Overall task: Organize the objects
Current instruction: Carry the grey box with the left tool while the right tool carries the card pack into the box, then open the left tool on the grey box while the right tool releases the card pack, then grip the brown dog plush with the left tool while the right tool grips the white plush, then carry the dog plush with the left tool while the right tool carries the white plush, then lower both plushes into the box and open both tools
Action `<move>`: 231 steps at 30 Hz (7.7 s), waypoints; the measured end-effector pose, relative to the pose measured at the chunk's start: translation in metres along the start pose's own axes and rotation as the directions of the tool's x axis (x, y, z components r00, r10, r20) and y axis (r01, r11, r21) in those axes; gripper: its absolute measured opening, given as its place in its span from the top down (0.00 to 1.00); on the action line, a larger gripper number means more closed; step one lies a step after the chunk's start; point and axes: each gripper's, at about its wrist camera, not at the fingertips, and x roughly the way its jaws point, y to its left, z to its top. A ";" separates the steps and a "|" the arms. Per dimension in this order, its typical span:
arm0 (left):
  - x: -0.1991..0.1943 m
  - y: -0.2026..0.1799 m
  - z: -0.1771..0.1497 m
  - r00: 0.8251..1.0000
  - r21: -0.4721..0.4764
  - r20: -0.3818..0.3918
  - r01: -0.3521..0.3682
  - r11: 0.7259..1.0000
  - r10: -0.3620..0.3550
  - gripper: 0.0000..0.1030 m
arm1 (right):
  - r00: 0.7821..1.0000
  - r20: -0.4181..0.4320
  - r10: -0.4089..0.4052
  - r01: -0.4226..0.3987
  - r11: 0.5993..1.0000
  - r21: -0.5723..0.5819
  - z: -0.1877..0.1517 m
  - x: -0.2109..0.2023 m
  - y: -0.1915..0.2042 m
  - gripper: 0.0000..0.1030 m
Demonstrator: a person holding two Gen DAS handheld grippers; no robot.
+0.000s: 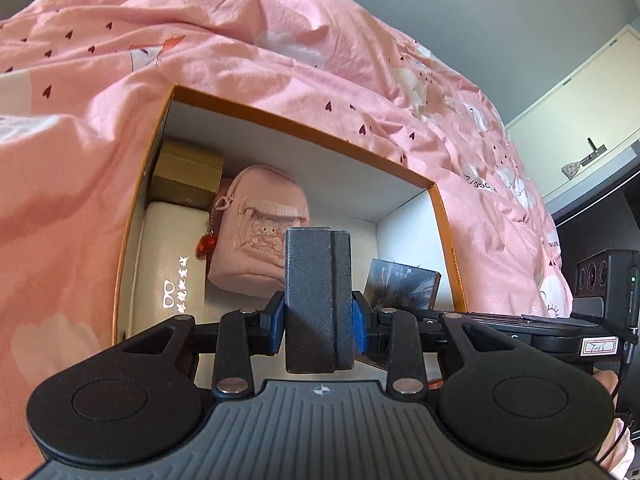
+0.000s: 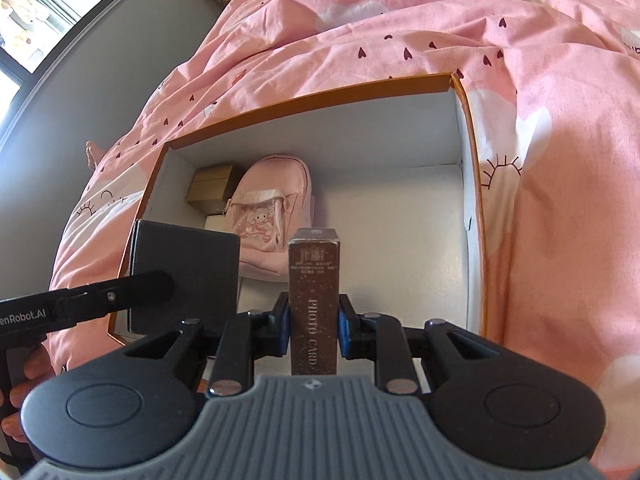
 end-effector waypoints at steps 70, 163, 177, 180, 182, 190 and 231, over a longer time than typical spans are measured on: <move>0.025 -0.011 -0.016 0.945 0.251 -0.108 -0.275 0.928 0.309 0.70 | 0.920 -0.314 -0.235 0.145 0.948 -0.284 -0.001 0.091 0.022 0.51; 0.042 -0.025 -0.193 0.911 -0.048 -0.409 0.037 0.998 -0.054 0.47 | 0.979 -0.150 -0.138 0.129 0.989 -0.068 -0.176 -0.022 -0.003 0.37; -0.013 -0.040 -0.175 0.966 0.075 -0.258 -0.010 0.997 0.030 0.52 | 0.993 -0.113 -0.044 0.040 0.999 -0.036 -0.171 -0.057 -0.006 0.47; -0.028 -0.039 -0.166 0.979 0.069 -0.202 -0.020 0.997 0.033 0.52 | 0.997 -0.071 -0.012 0.010 1.000 -0.025 -0.166 -0.075 -0.002 0.47; -0.037 -0.039 -0.160 0.986 0.067 -0.164 -0.014 0.998 0.025 0.52 | 0.999 -0.040 0.004 -0.005 1.000 -0.027 -0.161 -0.087 0.001 0.47; -0.070 -0.055 -0.122 1.000 0.098 0.014 -0.007 0.995 0.005 0.52 | 0.993 0.112 0.027 -0.014 0.994 -0.112 -0.131 -0.128 0.023 0.47; 0.107 -0.055 0.051 0.991 0.370 0.027 -0.132 0.919 0.131 0.52 | 0.865 0.261 -0.428 0.501 0.705 -0.502 0.031 0.052 0.018 0.45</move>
